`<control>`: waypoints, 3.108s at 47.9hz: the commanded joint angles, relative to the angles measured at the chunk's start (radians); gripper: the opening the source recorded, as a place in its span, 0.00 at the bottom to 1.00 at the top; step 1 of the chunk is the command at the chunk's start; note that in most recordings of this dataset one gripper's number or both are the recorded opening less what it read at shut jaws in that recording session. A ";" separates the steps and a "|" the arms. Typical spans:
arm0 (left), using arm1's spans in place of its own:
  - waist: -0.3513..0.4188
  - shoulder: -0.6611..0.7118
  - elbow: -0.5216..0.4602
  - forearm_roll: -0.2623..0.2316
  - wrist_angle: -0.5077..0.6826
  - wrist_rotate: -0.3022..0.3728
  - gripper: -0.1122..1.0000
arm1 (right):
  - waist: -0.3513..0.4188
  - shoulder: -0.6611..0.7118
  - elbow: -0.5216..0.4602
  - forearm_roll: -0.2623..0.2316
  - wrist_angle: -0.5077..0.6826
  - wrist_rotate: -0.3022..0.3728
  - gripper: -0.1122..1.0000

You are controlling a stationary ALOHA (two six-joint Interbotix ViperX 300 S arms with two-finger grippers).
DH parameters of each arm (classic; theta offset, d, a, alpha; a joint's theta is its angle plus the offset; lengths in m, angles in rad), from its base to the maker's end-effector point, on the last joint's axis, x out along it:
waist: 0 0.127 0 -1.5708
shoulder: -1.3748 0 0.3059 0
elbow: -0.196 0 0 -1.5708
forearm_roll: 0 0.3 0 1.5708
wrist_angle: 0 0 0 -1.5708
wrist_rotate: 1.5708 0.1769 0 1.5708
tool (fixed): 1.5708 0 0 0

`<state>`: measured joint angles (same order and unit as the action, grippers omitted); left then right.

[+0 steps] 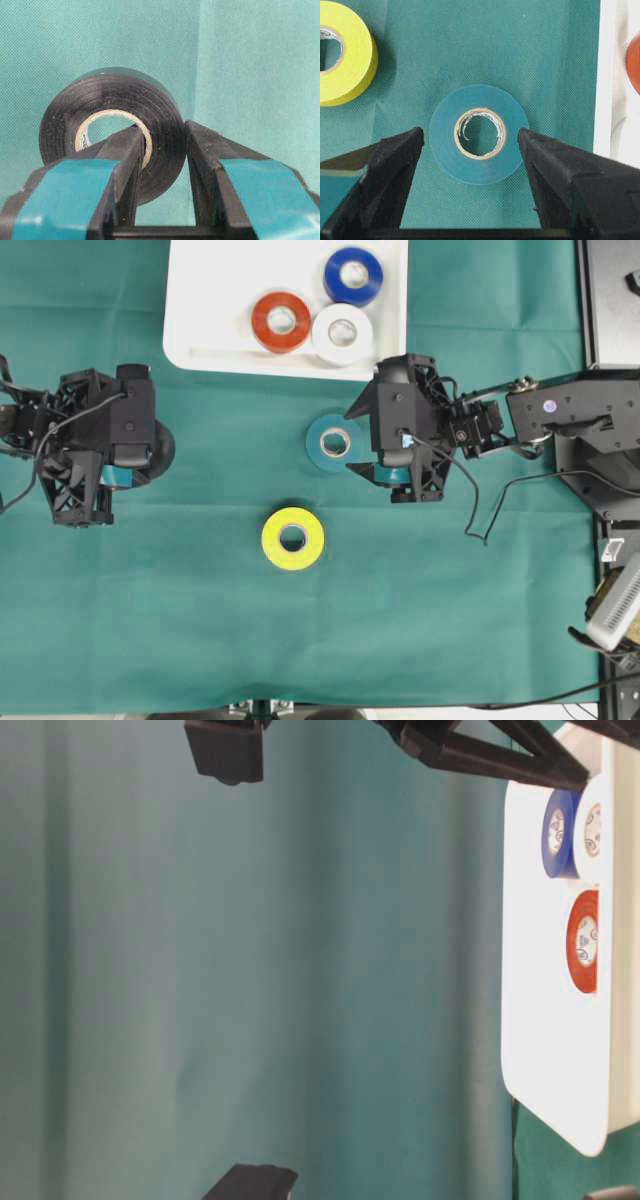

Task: Put the tape alternately from left to right into the white case.
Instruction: 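Lower the left gripper into the black roll's hole and grasp it, then lift the black roll and carry it to the tray's left side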

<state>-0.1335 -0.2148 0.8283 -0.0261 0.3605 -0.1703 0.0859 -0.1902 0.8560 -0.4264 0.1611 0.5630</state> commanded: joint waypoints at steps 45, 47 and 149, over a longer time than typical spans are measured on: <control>0.278 0.103 -0.169 0.005 -0.009 0.239 0.06 | 0.005 -0.051 -0.009 0.002 -0.008 0.003 0.84; 0.290 0.117 -0.179 0.005 -0.008 0.255 0.06 | 0.005 -0.049 -0.009 0.002 -0.008 0.003 0.84; 0.419 0.258 -0.282 0.005 -0.015 0.480 0.60 | 0.005 -0.049 -0.009 0.002 -0.015 0.003 0.84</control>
<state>0.2884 0.0690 0.5584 -0.0230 0.3513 0.3083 0.0874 -0.1917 0.8560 -0.4264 0.1534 0.5645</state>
